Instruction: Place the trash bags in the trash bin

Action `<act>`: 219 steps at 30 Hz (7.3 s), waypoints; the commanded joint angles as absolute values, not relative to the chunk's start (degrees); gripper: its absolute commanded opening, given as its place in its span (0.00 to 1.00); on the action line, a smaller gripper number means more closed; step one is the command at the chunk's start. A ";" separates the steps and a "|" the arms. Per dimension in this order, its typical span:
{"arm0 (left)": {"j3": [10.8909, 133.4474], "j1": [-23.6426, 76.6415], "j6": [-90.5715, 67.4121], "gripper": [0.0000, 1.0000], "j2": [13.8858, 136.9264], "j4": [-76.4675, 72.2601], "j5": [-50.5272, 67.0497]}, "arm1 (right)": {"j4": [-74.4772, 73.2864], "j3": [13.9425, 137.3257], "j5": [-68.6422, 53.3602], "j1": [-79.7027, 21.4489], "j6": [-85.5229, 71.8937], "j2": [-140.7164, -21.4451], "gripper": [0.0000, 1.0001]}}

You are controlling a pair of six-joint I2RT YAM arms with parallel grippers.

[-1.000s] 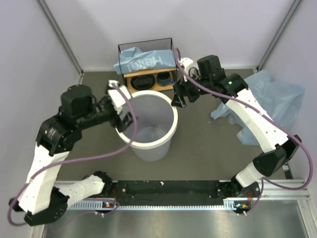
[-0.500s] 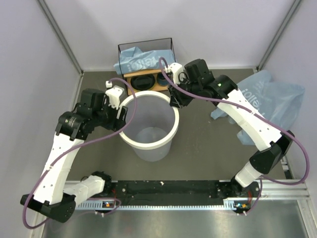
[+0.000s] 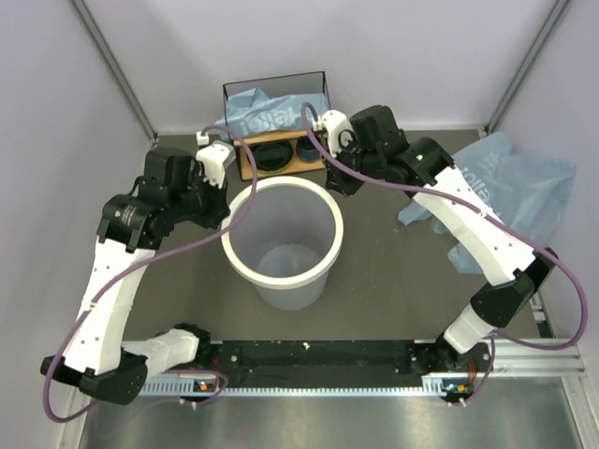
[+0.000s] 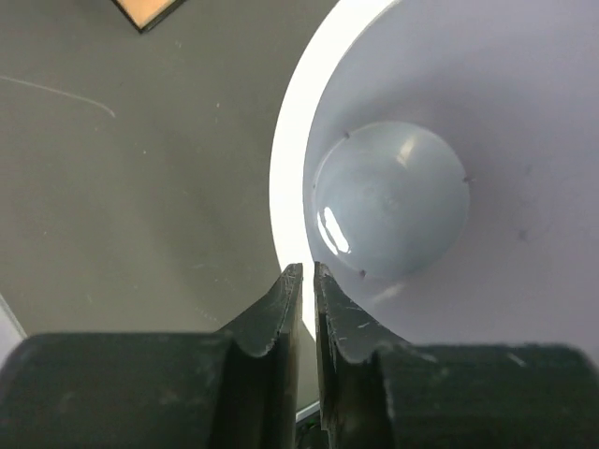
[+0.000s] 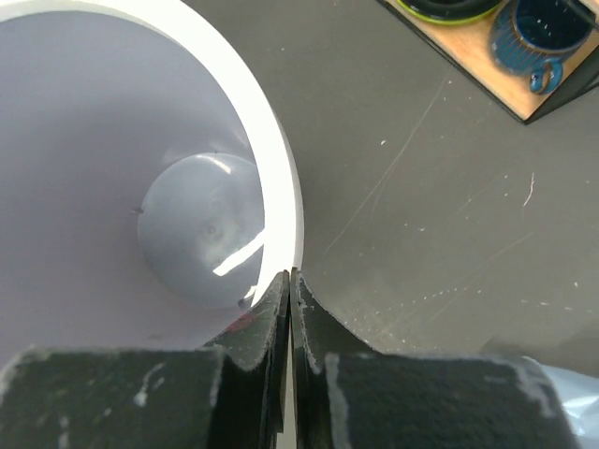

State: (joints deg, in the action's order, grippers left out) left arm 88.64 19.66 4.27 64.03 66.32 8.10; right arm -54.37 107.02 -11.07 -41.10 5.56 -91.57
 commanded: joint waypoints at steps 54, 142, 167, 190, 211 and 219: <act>95.63 29.21 42.09 0.70 58.80 74.88 50.12 | -63.37 118.12 -20.22 -38.23 5.54 -94.04 0.00; 74.18 50.27 46.14 0.00 119.00 63.90 -3.87 | -60.73 121.03 -28.48 -55.63 8.69 -73.57 0.00; 81.74 50.71 40.61 0.21 110.40 72.24 -6.06 | -57.04 111.27 -20.27 -57.33 4.84 -73.12 0.50; 85.16 47.73 47.98 0.50 94.83 70.38 7.29 | -57.48 107.31 -33.22 -36.65 1.67 -77.43 0.81; 100.10 47.55 49.92 0.56 84.38 84.09 10.46 | -56.95 113.37 -31.99 -34.45 1.23 -78.92 0.88; 100.46 36.43 47.82 0.49 83.15 87.98 13.78 | -54.85 118.56 -29.00 -33.05 0.44 -80.24 0.89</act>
State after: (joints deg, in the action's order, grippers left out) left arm 100.07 44.93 49.15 84.99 76.82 10.13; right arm -58.61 115.37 -30.37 -33.65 1.17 -79.70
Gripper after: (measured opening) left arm 0.508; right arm 0.889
